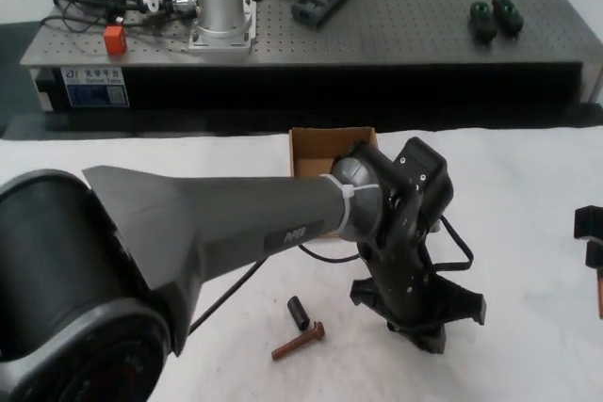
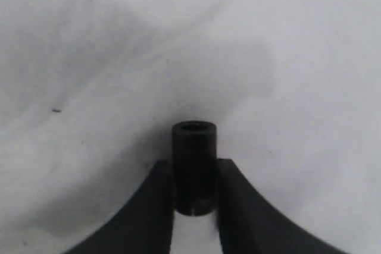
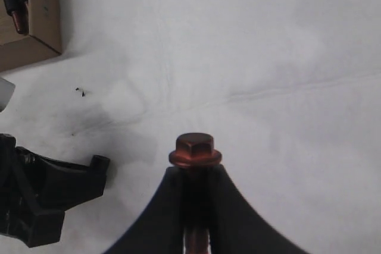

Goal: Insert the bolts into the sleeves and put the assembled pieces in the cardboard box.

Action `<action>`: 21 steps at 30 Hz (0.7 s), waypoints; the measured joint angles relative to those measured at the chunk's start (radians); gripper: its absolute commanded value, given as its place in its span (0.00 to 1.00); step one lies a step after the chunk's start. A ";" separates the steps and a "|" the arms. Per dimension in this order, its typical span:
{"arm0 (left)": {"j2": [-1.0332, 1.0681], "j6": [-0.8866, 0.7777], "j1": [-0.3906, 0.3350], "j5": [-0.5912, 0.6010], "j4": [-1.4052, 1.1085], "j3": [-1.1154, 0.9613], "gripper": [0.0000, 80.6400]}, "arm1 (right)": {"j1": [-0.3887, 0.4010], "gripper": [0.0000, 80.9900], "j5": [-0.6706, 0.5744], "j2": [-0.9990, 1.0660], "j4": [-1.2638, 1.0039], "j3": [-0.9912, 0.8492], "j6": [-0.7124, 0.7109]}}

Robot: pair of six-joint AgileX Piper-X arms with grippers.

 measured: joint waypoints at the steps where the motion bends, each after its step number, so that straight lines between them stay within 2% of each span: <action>1: -0.009 0.015 0.002 -0.011 0.004 0.000 0.01 | 0.000 0.04 0.000 0.000 0.000 0.000 0.000; 6: -0.135 0.113 0.032 -0.080 -0.004 0.064 0.01 | 0.000 0.04 -0.072 0.000 -0.006 0.000 0.015; 10: -0.349 0.177 0.067 -0.086 -0.130 0.259 0.01 | 0.033 0.04 -0.300 0.000 -0.194 0.000 0.158; 12: -0.460 0.195 0.074 -0.042 -0.245 0.398 0.01 | 0.099 0.04 -0.408 0.003 -0.377 0.000 0.262; 13: -0.518 0.199 0.076 -0.001 -0.312 0.477 0.01 | 0.160 0.04 -0.454 0.007 -0.503 0.000 0.329; 16: -0.672 0.207 0.076 0.116 -0.524 0.680 0.01 | 0.266 0.04 -0.479 0.025 -0.682 0.000 0.415; 17: -0.712 0.206 0.076 0.139 -0.584 0.740 0.01 | 0.273 0.04 -0.479 0.027 -0.682 0.000 0.415; 20: -0.879 0.156 0.076 0.169 -0.835 0.899 0.01 | 0.372 0.04 -0.481 0.052 -0.775 0.000 0.449; 21: -0.886 0.154 0.076 0.169 -0.835 0.904 0.01 | 0.372 0.04 -0.481 0.054 -0.777 0.000 0.450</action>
